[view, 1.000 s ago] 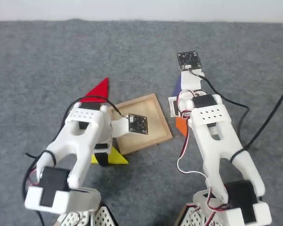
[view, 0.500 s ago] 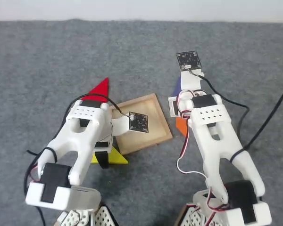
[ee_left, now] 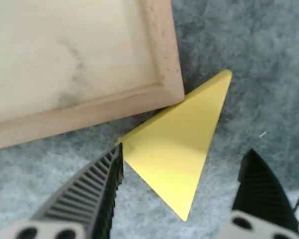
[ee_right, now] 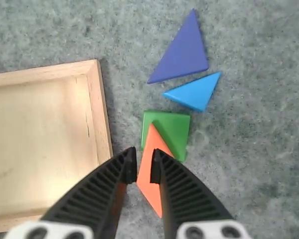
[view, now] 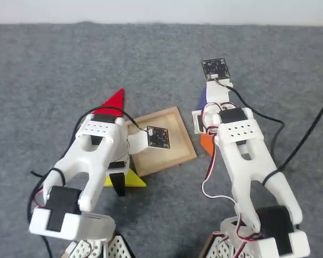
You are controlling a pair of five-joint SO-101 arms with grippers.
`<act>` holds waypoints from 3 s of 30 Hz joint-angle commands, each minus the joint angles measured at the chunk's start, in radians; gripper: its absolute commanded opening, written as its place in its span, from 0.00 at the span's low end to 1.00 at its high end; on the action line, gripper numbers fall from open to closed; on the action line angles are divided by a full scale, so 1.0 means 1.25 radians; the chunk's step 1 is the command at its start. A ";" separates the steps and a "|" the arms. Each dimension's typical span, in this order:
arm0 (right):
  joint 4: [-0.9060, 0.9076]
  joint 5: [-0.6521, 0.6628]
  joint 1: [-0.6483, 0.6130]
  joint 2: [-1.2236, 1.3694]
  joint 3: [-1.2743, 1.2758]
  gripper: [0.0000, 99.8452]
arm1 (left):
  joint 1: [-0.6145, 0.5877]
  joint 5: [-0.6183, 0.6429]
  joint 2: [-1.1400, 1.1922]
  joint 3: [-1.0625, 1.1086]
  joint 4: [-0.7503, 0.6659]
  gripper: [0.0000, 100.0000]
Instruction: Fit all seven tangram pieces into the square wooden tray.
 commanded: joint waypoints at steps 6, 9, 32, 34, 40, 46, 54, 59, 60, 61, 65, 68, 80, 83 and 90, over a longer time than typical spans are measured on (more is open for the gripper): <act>-0.009 -0.007 0.001 -0.050 -0.007 0.06 | -0.010 0.020 0.002 0.015 -0.016 0.36; -0.009 -0.007 0.002 -0.050 -0.007 0.06 | -0.011 0.016 0.001 0.012 -0.017 0.36; -0.008 -0.006 0.002 -0.051 -0.007 0.06 | -0.022 -0.014 0.004 0.001 -0.056 0.42; -0.008 -0.006 0.002 -0.051 -0.007 0.06 | -0.023 -0.015 0.004 0.001 -0.055 0.42; -0.009 -0.006 0.003 -0.051 -0.007 0.06 | -0.027 -0.014 0.004 0.003 -0.056 0.42; -0.009 0.017 0.003 -0.051 -0.007 0.06 | -0.022 -0.012 -0.001 0.066 -0.074 0.42; -0.009 0.022 0.002 -0.051 -0.007 0.06 | -0.025 -0.012 0.001 0.125 -0.096 0.42; -0.008 0.022 0.001 -0.051 -0.007 0.06 | -0.031 0.043 0.001 0.133 -0.152 0.42; -0.008 0.022 0.002 -0.051 -0.007 0.06 | -0.031 0.065 0.001 0.139 -0.153 0.42; -0.008 0.022 0.003 -0.051 -0.007 0.06 | -0.028 0.074 0.001 0.142 -0.168 0.42; -0.009 0.022 0.003 -0.051 -0.007 0.06 | -0.023 0.079 0.001 0.133 -0.203 0.42; -0.009 0.022 0.003 -0.051 -0.007 0.06 | -0.029 0.075 0.001 0.134 -0.203 0.42; -0.006 0.022 0.003 -0.052 -0.007 0.06 | -0.026 0.075 0.001 0.144 -0.200 0.39; -0.006 0.022 0.003 -0.052 -0.007 0.06 | -0.025 0.077 0.001 0.145 -0.200 0.34; -0.006 0.022 0.003 -0.052 -0.007 0.06 | 0.018 0.075 -0.007 0.159 -0.200 0.24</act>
